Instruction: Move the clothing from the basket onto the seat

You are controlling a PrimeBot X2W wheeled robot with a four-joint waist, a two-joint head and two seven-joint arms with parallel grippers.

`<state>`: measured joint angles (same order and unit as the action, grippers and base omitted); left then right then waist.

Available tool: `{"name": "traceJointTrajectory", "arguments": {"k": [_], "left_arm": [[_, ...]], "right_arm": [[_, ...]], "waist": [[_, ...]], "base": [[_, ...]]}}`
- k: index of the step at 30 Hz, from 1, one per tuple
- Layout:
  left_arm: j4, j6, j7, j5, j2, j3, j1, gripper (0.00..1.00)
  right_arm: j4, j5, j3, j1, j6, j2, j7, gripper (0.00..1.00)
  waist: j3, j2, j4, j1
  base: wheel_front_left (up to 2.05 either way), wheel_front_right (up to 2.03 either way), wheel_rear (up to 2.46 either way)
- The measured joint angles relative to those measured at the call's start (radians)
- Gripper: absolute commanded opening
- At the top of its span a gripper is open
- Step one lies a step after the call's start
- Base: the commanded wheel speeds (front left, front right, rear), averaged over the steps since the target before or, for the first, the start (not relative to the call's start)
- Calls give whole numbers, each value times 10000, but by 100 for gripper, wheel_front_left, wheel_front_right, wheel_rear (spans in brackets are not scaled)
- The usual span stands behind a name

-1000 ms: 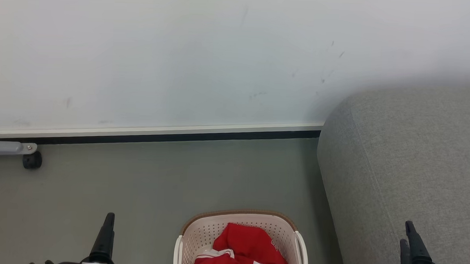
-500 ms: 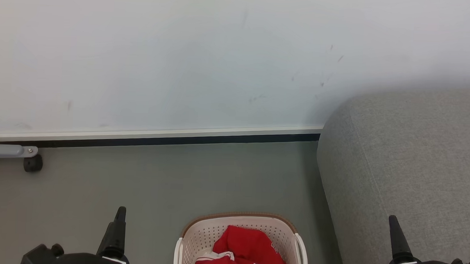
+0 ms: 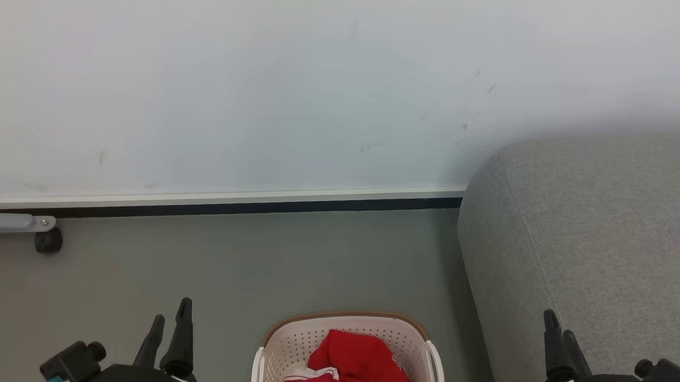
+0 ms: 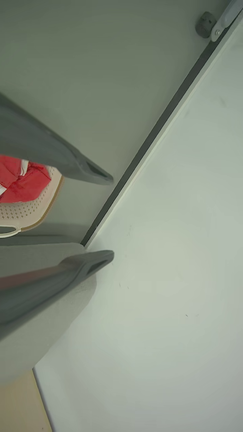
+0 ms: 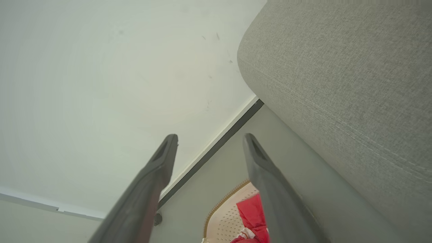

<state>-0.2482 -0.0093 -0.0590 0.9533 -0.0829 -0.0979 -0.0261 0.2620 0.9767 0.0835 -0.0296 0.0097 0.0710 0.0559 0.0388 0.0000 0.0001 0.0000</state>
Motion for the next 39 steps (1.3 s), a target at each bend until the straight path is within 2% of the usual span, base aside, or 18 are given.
{"name": "traceJointTrajectory", "arguments": {"k": [27, 39], "left_arm": [[123, 639, -945, -4100, -305, -347, 374, 100], [217, 974, -1427, -5776, -355, -539, 573, 100]], "right_arm": [[-236, -3787, 997, 205, -625, 293, 1016, 100], [-290, -5428, 1417, 242, -803, 399, 1432, 100]], "waist": [[144, 0, -14, 0], [202, 0, -30, 0]], "base": [[0, 0, 0], [0, 0, 0]]}}
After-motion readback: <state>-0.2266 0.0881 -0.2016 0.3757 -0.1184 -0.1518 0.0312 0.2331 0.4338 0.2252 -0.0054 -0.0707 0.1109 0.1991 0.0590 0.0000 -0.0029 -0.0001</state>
